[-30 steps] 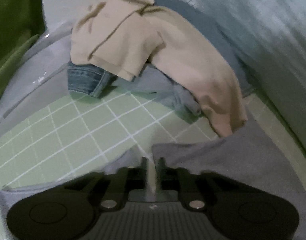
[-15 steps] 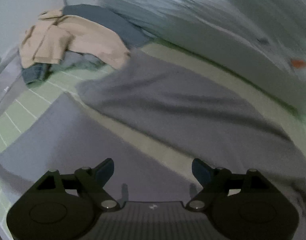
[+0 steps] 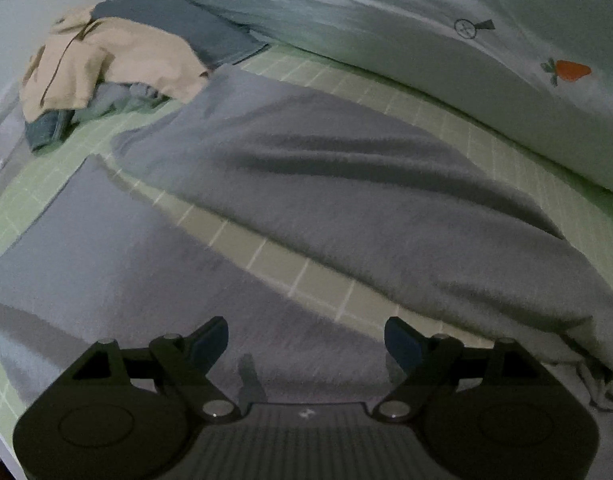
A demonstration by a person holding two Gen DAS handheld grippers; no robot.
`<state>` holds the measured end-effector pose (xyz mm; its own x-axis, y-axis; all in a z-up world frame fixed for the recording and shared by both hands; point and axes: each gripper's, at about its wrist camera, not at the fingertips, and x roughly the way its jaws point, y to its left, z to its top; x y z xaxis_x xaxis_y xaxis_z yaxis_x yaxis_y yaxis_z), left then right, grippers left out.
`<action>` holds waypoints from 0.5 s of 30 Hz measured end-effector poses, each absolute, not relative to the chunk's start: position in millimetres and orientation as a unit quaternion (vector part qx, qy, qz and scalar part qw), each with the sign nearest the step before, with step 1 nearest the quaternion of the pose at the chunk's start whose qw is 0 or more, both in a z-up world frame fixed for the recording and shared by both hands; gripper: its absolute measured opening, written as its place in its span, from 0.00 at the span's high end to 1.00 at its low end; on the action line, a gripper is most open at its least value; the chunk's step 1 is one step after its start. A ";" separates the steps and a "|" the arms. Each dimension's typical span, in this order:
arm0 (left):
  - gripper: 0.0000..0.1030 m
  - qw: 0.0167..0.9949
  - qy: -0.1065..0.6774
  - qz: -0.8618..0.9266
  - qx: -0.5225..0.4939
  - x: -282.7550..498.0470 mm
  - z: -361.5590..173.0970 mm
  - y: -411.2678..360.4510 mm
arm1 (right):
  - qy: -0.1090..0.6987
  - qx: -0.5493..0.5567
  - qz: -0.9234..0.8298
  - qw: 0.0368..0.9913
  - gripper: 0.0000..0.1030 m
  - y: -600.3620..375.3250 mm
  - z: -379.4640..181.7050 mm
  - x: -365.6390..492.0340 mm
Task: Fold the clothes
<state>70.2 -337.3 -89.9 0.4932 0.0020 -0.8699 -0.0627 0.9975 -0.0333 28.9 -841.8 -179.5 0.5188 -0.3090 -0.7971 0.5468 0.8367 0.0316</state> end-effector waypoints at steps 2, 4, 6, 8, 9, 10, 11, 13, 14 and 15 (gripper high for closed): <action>0.17 0.866 0.499 0.014 -0.017 72.9 -85.5 -345.6 | 0.430 0.149 -0.247 0.856 0.12 -845.2 -187.6 37.3; 0.17 0.871 0.491 0.003 0.000 73.0 -79.9 -354.0 | 0.429 0.142 -0.247 0.857 0.23 -843.8 -192.0 40.6; 0.17 0.875 0.483 -0.010 0.012 70.0 -75.2 -360.6 | 0.419 0.124 -0.252 0.864 0.52 -840.9 -191.1 38.8; 0.17 0.876 0.481 -0.024 0.014 64.5 -73.2 -363.5 | 0.400 0.116 -0.247 0.875 0.76 -838.3 -183.5 29.5; 0.17 0.876 0.481 -0.031 0.015 61.3 -72.5 -364.5 | 0.387 0.119 -0.243 0.882 0.86 -836.2 -177.5 21.9; 0.17 0.876 0.480 -0.036 0.016 57.1 -71.7 -365.7 | 0.373 0.115 -0.244 0.888 0.88 -831.7 -169.7 10.7; 0.17 0.877 0.479 -0.040 0.018 52.1 -71.1 -366.2 | 0.358 0.109 -0.247 0.894 0.89 -825.9 -160.9 -2.3; 0.17 0.878 0.476 -0.045 0.022 40.5 -69.6 -364.9 | 0.330 0.102 -0.254 0.903 0.89 -814.0 -143.5 -31.6; 0.17 0.878 0.477 -0.046 0.021 35.4 -69.4 -363.5 | 0.319 0.105 -0.258 0.906 0.90 -807.5 -135.1 -49.6; 0.17 0.877 0.477 -0.046 0.021 30.3 -69.2 -362.0 | 0.312 0.108 -0.260 0.907 0.90 -801.4 -129.6 -66.7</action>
<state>30.3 -362.0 -69.2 0.5408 -0.0615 -0.8389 0.1009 0.9949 -0.0079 -66.7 -801.4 -129.6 0.6698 -0.4043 -0.6228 0.5392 0.8415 0.0335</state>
